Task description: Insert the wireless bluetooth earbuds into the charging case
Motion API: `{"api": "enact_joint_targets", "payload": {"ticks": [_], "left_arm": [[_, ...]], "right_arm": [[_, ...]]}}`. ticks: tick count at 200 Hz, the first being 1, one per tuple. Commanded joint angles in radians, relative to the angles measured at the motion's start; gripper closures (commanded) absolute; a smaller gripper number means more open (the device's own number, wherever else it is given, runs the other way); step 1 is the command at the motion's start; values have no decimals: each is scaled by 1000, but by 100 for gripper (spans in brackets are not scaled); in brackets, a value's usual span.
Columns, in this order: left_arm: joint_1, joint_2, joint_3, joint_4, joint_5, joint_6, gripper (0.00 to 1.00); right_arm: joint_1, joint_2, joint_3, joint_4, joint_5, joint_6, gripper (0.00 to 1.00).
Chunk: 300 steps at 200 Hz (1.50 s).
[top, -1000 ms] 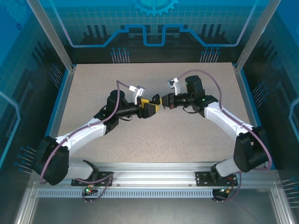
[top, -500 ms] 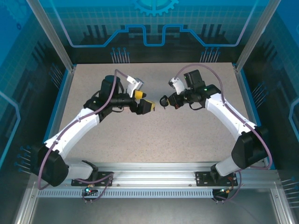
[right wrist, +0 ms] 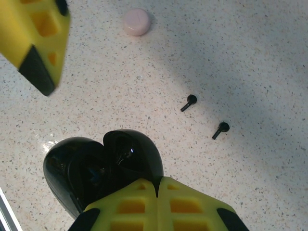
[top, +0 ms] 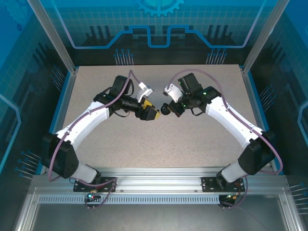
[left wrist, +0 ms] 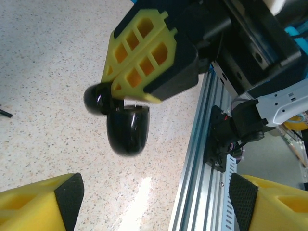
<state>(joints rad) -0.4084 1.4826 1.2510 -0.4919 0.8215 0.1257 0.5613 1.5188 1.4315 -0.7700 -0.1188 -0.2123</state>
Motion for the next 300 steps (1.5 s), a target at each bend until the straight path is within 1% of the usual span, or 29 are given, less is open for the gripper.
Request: {"api": "enact_joint_targets", "payload": {"ticks": [1,34,57,86,122,148,177,202,234,262,282,300], "left_arm": [[2,31,43,-15,57,10,21],[-6,63,52,-9,64,9,28],[-8,77,57,2,67,5,31],[-10,93,64,20,70,-3,39],[-10,119,80,35,79,-10,46],[-10,132,85,47,82,-17,53],[-10,129,83,44,84,-11,54],[-10,121,79,34,83,-3,50],[-5,106,63,47,80,-5,49],[10,79,15,137,93,-57,49],[24,57,-28,224,119,-114,51],[28,50,-42,241,125,-126,52]], "right_arm": [[36,1,50,-22,18,-22,100],[68,18,79,-23,21,-21,100],[77,28,93,-25,16,-24,100],[87,37,98,-26,21,-26,100],[92,38,97,-28,21,-26,100],[92,40,96,-26,22,-26,100],[92,43,98,-26,32,-27,100],[89,46,98,-25,45,-30,100],[83,47,98,-23,48,-26,100],[80,46,96,-19,54,-18,100],[78,47,98,-17,54,-9,100],[75,47,96,-15,61,-4,100]]}}
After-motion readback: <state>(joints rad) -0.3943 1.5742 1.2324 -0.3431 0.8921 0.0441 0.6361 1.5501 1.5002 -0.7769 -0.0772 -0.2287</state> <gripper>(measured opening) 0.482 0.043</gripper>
